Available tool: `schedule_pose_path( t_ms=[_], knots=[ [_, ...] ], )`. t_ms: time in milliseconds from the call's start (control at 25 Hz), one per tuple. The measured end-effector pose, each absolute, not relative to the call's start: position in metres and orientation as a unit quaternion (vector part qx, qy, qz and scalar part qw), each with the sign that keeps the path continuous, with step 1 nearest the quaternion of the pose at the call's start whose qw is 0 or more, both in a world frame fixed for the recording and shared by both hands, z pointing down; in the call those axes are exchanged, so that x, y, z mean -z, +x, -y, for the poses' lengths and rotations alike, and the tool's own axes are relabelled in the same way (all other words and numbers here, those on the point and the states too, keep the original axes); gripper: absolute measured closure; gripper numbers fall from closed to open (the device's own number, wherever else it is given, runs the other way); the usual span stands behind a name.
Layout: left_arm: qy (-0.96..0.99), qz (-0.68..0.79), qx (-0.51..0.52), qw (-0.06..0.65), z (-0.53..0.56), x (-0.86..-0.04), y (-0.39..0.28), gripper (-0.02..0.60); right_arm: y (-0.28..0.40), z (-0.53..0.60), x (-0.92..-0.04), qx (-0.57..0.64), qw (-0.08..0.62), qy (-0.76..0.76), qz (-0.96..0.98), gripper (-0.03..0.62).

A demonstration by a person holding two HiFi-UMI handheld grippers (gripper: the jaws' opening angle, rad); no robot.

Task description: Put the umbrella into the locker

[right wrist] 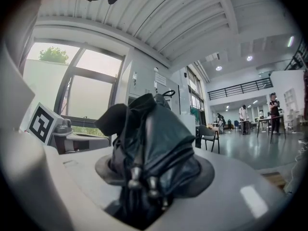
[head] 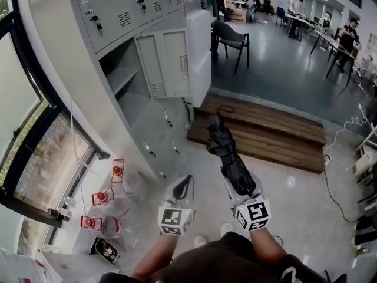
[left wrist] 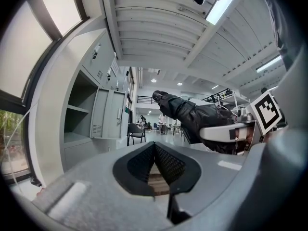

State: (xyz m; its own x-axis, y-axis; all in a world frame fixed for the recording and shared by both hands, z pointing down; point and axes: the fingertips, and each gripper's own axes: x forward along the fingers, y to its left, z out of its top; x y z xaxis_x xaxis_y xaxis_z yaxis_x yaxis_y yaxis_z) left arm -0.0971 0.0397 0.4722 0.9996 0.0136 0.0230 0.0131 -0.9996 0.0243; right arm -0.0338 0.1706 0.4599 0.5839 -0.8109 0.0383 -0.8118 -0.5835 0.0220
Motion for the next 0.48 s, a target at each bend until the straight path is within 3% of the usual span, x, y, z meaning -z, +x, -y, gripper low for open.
schedule_pose_path(
  t_ms=[480],
  knots=[
    [1.0, -0.004, -0.024, 0.014, -0.035, -0.483, -0.056, 0.577, 0.012, -0.165, -0.468, -0.019, 0.01, 0.888, 0.459, 0.367]
  ],
)
